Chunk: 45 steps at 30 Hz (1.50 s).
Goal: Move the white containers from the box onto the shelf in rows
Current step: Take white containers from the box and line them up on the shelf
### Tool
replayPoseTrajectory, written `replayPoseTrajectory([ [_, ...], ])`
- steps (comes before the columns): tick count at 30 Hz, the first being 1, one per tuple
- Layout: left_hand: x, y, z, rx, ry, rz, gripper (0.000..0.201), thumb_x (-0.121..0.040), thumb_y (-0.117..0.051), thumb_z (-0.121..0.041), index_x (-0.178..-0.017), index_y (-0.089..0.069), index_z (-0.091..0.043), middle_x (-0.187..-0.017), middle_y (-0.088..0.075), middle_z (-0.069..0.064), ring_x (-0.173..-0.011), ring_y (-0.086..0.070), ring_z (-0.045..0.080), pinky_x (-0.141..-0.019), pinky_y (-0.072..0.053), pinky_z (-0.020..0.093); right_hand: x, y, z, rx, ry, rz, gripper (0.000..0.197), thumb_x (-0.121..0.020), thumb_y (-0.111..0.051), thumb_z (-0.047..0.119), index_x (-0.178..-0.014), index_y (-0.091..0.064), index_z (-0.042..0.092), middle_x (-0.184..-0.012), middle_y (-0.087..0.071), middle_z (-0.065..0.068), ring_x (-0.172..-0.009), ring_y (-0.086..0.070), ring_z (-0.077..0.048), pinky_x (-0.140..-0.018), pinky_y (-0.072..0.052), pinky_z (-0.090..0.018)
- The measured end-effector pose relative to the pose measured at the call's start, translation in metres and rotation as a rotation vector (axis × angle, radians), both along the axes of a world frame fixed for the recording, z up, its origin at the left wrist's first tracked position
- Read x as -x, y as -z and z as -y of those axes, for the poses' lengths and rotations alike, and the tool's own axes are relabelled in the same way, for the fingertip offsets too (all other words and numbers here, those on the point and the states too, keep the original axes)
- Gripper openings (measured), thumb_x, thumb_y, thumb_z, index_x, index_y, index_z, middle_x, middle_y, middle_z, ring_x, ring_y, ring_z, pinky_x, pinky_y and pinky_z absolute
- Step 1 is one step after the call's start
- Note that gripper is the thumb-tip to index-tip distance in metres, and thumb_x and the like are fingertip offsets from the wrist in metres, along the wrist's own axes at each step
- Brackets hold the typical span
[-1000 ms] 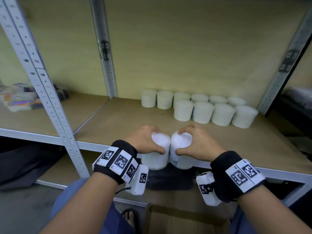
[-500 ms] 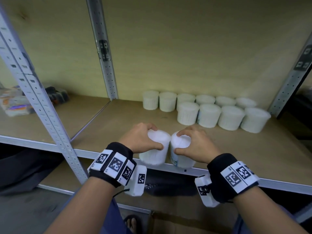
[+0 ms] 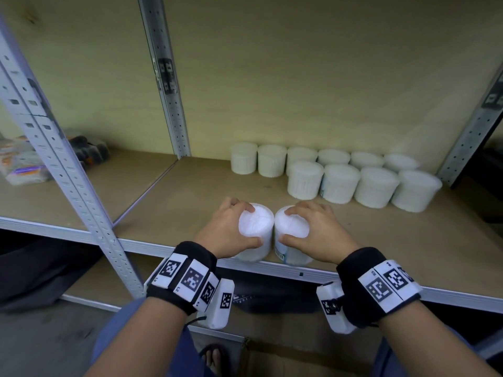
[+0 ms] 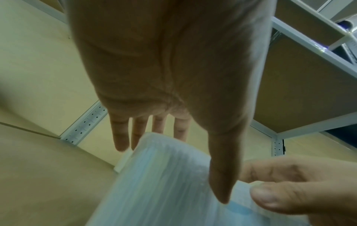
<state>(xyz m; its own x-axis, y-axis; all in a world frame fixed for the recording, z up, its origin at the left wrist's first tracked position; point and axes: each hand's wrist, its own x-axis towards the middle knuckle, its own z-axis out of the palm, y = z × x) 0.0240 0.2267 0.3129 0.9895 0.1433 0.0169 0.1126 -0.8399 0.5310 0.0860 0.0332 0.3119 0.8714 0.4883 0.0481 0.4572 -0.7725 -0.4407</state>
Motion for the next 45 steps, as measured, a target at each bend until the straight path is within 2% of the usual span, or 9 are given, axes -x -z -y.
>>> replayPoseTrajectory([
  [2, 0.004, -0.003, 0.001, -0.080, 0.002, 0.019, 0.062, -0.074, -0.071, -0.051, -0.128, -0.048, -0.032, -0.135, -0.037, -0.011, -0.129, -0.033, 0.013, -0.105, -0.029, 0.033, 0.004, -0.003, 0.003, 0.005, -0.006, 0.032, 0.063, -0.078, -0.066, 0.054, -0.134, -0.050, 0.031, -0.145, -0.037, 0.007, -0.139, -0.020, -0.020, -0.116, -0.025, -0.037],
  [5, 0.010, -0.006, 0.005, -0.114, 0.009, 0.079, 0.044, -0.082, -0.063, -0.051, -0.121, -0.053, -0.032, -0.131, -0.043, -0.013, -0.128, -0.033, 0.010, -0.097, -0.021, 0.030, 0.008, -0.007, 0.009, 0.000, 0.005, 0.087, 0.051, -0.081, -0.064, 0.048, -0.127, -0.055, 0.030, -0.133, -0.044, 0.008, -0.129, -0.028, -0.017, -0.110, -0.031, -0.033],
  [6, 0.011, -0.006, 0.006, -0.122, 0.016, 0.089, 0.039, -0.084, -0.061, -0.047, -0.119, -0.055, -0.030, -0.129, -0.045, -0.012, -0.126, -0.035, 0.010, -0.096, -0.021, 0.029, 0.009, -0.008, 0.011, 0.010, -0.002, 0.088, 0.046, -0.081, -0.064, 0.044, -0.124, -0.057, 0.028, -0.128, -0.046, 0.007, -0.126, -0.032, -0.016, -0.107, -0.032, -0.029],
  [8, 0.012, -0.007, 0.009, -0.130, 0.031, 0.096, 0.032, -0.086, -0.061, -0.039, -0.115, -0.059, -0.027, -0.121, -0.051, -0.009, -0.122, -0.043, 0.013, -0.102, -0.031, 0.030, 0.010, -0.011, 0.015, 0.053, -0.034, 0.073, 0.038, -0.083, -0.065, 0.033, -0.120, -0.061, 0.023, -0.122, -0.051, 0.004, -0.122, -0.039, -0.016, -0.099, -0.032, -0.022],
  [10, 0.013, -0.008, 0.011, -0.130, 0.036, 0.097, 0.029, -0.086, -0.061, -0.032, -0.113, -0.061, -0.023, -0.117, -0.055, -0.006, -0.118, -0.048, 0.015, -0.103, -0.038, 0.033, 0.011, -0.013, 0.018, 0.082, -0.057, 0.072, 0.033, -0.085, -0.063, 0.025, -0.118, -0.063, 0.020, -0.121, -0.054, 0.002, -0.121, -0.044, -0.016, -0.096, -0.034, -0.021],
  [19, 0.011, -0.008, 0.012, -0.118, 0.015, 0.120, 0.029, -0.086, -0.062, -0.026, -0.114, -0.065, -0.020, -0.121, -0.059, -0.003, -0.115, -0.053, 0.012, -0.089, -0.034, 0.016, 0.011, -0.015, 0.017, 0.069, -0.043, 0.075, 0.028, -0.086, -0.065, 0.025, -0.113, -0.067, 0.021, -0.122, -0.061, 0.001, -0.116, -0.054, -0.014, -0.092, -0.041, -0.022],
  [30, -0.022, -0.002, -0.012, -0.081, -0.067, 0.070, 0.028, -0.087, -0.061, -0.027, -0.115, -0.065, -0.021, -0.128, -0.058, 0.001, -0.114, -0.057, 0.016, -0.096, -0.045, 0.027, -0.019, -0.016, -0.011, 0.054, -0.039, 0.066, 0.030, -0.086, -0.065, 0.025, -0.116, -0.067, 0.020, -0.127, -0.063, 0.000, -0.118, -0.057, -0.015, -0.095, -0.043, -0.024],
  [37, -0.065, -0.005, -0.035, -0.086, -0.097, 0.067, 0.032, -0.090, -0.060, -0.022, -0.120, -0.063, -0.015, -0.129, -0.060, 0.003, -0.118, -0.056, 0.019, -0.097, -0.042, 0.026, -0.060, -0.016, -0.046, 0.074, -0.032, 0.055, 0.033, -0.088, -0.064, 0.024, -0.121, -0.064, 0.017, -0.131, -0.060, -0.004, -0.121, -0.055, -0.019, -0.099, -0.043, -0.028],
  [45, -0.123, -0.004, -0.063, -0.029, -0.124, 0.057, 0.032, -0.090, -0.062, -0.020, -0.120, -0.064, -0.013, -0.129, -0.061, 0.003, -0.119, -0.056, 0.018, -0.096, -0.040, 0.023, -0.112, -0.020, -0.080, 0.086, 0.004, 0.027, 0.033, -0.089, -0.064, 0.022, -0.121, -0.064, 0.015, -0.129, -0.059, -0.007, -0.117, -0.056, -0.022, -0.094, -0.044, -0.027],
])
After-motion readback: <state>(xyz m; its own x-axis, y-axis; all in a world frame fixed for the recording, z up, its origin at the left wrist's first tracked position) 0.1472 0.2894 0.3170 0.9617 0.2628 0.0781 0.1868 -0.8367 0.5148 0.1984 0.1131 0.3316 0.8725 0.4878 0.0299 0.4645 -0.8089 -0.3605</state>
